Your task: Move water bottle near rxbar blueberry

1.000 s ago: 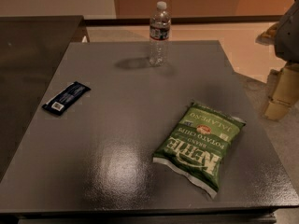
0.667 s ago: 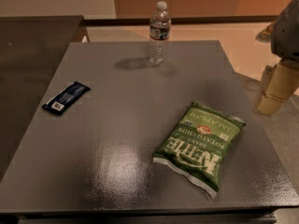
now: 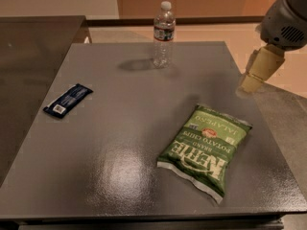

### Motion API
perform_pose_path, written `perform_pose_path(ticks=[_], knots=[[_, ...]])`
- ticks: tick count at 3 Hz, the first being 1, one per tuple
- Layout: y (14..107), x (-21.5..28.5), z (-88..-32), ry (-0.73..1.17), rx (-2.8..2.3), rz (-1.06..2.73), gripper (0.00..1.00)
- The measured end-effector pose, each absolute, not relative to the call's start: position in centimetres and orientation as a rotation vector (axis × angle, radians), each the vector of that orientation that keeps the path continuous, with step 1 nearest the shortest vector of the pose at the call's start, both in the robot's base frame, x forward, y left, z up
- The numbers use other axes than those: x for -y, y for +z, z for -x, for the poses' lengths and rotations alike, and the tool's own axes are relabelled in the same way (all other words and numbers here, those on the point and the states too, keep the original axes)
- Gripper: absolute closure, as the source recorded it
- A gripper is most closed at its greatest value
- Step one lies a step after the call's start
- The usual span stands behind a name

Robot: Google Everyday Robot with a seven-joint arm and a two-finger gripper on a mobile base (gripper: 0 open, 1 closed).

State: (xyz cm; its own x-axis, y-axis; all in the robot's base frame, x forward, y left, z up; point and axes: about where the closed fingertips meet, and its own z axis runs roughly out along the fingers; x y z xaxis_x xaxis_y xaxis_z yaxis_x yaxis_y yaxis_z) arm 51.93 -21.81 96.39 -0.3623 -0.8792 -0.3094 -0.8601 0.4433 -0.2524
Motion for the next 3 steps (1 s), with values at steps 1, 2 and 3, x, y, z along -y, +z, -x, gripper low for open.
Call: perform_pose_path(ticks=[1,2,3], knots=[[96.1,21.9,-54.1,-0.039,-2.304,1.417,0.0],[95.8,19.4,-60.0,0.053,-2.179,1.331,0.0],[95.5,17.5,-63.1,0.082,-2.129,1.305,0.0]])
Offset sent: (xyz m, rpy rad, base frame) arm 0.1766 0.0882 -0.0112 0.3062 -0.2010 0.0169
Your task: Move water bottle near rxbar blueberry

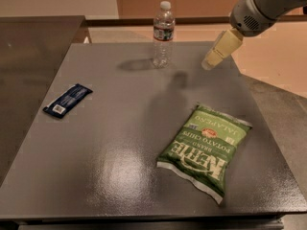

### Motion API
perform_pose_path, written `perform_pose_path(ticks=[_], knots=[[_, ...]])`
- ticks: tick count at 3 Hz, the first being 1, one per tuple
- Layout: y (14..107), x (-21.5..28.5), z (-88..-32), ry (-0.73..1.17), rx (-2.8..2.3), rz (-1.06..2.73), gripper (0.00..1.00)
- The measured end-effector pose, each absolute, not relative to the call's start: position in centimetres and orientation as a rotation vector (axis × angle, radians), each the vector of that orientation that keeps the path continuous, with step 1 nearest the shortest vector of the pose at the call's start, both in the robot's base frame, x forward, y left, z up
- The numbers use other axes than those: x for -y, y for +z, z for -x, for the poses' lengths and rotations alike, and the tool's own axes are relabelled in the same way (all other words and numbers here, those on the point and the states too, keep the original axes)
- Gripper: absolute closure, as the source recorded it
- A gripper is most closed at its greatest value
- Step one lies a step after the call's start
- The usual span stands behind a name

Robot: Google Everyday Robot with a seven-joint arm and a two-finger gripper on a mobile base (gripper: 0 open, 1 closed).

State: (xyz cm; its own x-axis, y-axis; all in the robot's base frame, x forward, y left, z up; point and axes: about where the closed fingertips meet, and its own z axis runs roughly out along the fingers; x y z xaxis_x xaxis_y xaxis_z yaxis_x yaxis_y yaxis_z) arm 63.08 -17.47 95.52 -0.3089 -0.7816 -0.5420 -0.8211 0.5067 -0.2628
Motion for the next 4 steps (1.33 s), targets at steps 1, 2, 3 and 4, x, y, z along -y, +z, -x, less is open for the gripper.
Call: perform_pose_path(ticks=[1,2,3,4], knots=[[95.1,15.1,-66.3,0.11,-2.089,1.287,0.0],[94.3,12.8,-69.5,0.135,-2.071,1.241,0.0],[93.9,11.4,-71.8,0.178,-2.067,1.191,0.0],[93.8,10.1,-73.2,0.255,-2.063,1.14,0.0]])
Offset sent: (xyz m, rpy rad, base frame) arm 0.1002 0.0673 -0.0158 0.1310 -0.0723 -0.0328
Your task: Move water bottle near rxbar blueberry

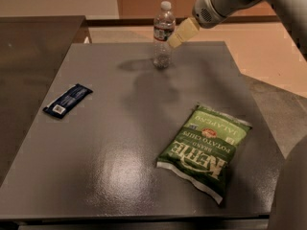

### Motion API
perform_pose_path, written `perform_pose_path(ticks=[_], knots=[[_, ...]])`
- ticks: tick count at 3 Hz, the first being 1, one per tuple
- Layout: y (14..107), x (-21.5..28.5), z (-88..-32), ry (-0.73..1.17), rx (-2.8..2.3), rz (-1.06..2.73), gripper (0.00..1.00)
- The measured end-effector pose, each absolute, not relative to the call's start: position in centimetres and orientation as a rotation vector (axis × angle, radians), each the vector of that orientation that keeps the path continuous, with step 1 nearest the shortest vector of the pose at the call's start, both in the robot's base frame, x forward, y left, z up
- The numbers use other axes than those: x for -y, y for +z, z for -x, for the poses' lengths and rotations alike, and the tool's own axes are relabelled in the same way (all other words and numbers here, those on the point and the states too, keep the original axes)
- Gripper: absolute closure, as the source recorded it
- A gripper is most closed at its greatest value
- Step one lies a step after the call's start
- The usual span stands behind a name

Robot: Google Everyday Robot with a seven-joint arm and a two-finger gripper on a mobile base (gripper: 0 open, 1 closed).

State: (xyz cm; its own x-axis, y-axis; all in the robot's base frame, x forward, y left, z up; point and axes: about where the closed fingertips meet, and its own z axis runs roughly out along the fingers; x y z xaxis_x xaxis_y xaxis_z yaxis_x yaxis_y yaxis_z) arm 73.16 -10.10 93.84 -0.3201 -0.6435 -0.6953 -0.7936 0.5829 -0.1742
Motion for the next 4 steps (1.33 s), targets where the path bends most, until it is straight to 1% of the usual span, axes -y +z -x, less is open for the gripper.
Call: perform_pose_path(ticks=[2,3,4], knots=[[94.1,6.8,-73.7,0.374,-2.029,1.125,0.0],[93.9,5.9,-73.9,0.396,-2.023,1.126,0.06],[93.8,5.3,-74.0,0.409,-2.019,1.127,0.15]])
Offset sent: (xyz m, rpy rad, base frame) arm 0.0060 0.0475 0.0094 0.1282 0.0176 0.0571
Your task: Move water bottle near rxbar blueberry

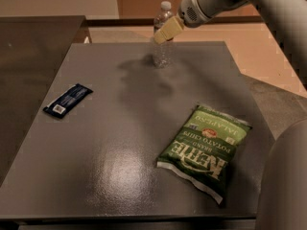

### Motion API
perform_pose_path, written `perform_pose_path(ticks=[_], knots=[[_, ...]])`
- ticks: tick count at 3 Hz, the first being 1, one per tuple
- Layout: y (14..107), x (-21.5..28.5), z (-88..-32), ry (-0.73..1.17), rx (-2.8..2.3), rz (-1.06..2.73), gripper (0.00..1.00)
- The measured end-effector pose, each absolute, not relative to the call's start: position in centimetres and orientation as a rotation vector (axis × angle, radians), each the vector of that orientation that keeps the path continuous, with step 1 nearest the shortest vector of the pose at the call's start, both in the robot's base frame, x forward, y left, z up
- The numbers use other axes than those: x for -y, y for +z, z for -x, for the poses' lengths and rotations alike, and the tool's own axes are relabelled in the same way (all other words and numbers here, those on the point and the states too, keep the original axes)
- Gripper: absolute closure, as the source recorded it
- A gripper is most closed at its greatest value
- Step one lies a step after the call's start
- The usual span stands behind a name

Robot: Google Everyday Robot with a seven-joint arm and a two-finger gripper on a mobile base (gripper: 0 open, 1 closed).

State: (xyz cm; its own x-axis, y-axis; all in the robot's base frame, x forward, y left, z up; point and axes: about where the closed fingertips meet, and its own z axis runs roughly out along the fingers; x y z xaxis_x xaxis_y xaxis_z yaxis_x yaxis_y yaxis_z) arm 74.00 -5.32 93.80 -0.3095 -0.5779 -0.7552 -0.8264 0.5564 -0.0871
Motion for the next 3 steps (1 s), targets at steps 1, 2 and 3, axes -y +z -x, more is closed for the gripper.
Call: perform_pose_path(ticks=[1,2,3], knots=[[93.8,4.94,-73.89,0.429,-2.02,1.115,0.33],[94.09,4.55,-73.49,0.449,-2.015,1.106,0.57],[94.34,4.16,-72.9,0.47,-2.01,1.112,0.79]])
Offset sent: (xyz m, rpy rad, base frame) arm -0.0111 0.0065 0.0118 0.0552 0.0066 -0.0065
